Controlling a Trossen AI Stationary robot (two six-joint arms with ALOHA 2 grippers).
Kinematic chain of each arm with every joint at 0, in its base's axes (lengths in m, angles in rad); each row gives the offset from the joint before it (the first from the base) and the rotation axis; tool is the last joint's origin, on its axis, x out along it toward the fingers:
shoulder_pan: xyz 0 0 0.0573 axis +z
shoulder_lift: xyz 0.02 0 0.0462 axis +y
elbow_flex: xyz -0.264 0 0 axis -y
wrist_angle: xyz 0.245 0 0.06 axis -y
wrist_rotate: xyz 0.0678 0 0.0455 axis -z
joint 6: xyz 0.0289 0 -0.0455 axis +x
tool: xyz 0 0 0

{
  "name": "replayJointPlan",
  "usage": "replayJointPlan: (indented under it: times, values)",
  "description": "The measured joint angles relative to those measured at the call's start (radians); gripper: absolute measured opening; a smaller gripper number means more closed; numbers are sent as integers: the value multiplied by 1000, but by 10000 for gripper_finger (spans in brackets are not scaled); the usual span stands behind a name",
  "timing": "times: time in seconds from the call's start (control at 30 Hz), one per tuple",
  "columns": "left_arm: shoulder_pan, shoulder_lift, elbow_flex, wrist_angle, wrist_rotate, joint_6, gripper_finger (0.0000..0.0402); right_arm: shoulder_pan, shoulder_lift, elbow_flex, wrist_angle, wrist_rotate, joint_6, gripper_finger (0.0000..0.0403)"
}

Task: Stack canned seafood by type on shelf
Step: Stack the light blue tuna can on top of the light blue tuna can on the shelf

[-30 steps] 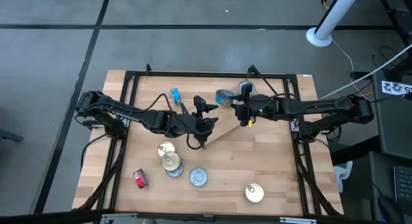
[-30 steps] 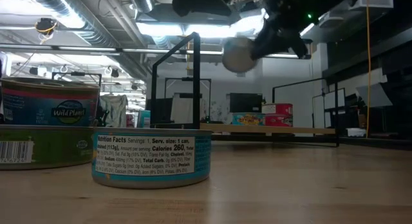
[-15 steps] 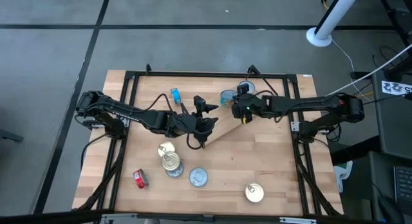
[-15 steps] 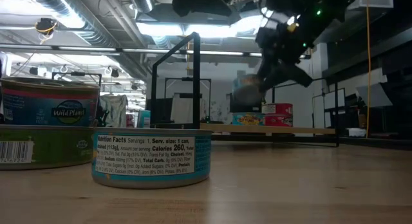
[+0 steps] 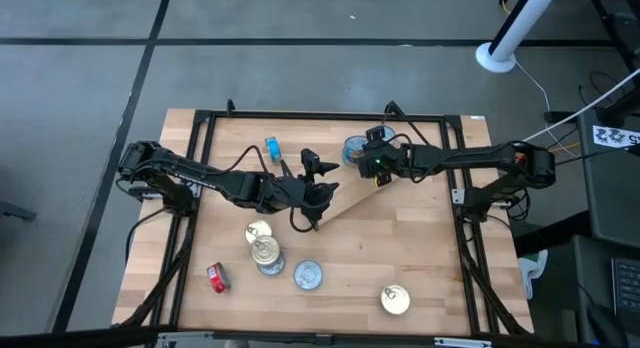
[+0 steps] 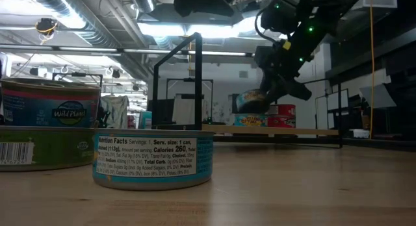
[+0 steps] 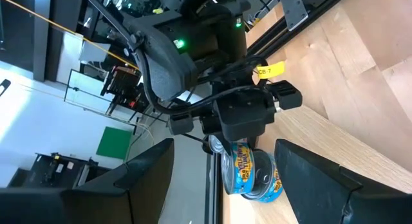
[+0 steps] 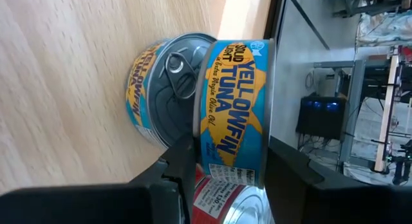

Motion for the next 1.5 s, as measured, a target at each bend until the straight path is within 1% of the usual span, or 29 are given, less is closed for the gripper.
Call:
replayJointPlan:
  times: [0.3, 0.8, 0.9, 1.17, 1.3, 1.5]
  values:
    - [0, 0, 0, 0, 0, -54, 267, 0, 0, 0, 13, -51, -35, 133]
    - [0, 0, 0, 0, 0, -52, 267, 0, 0, 0, 31, -57, -54, 135]
    - [0, 0, 0, 0, 0, -52, 267, 0, 0, -1, 33, -57, -54, 148]
    - [0, 0, 0, 0, 0, -52, 267, 0, 1, -2, 30, -57, -53, 199]
    - [0, 0, 0, 0, 0, -52, 267, 0, 1, -2, 30, -54, -52, 208]
    - [0, 0, 0, 0, 1, -61, 267, 0, 1, -2, 27, -4, -45, 208]
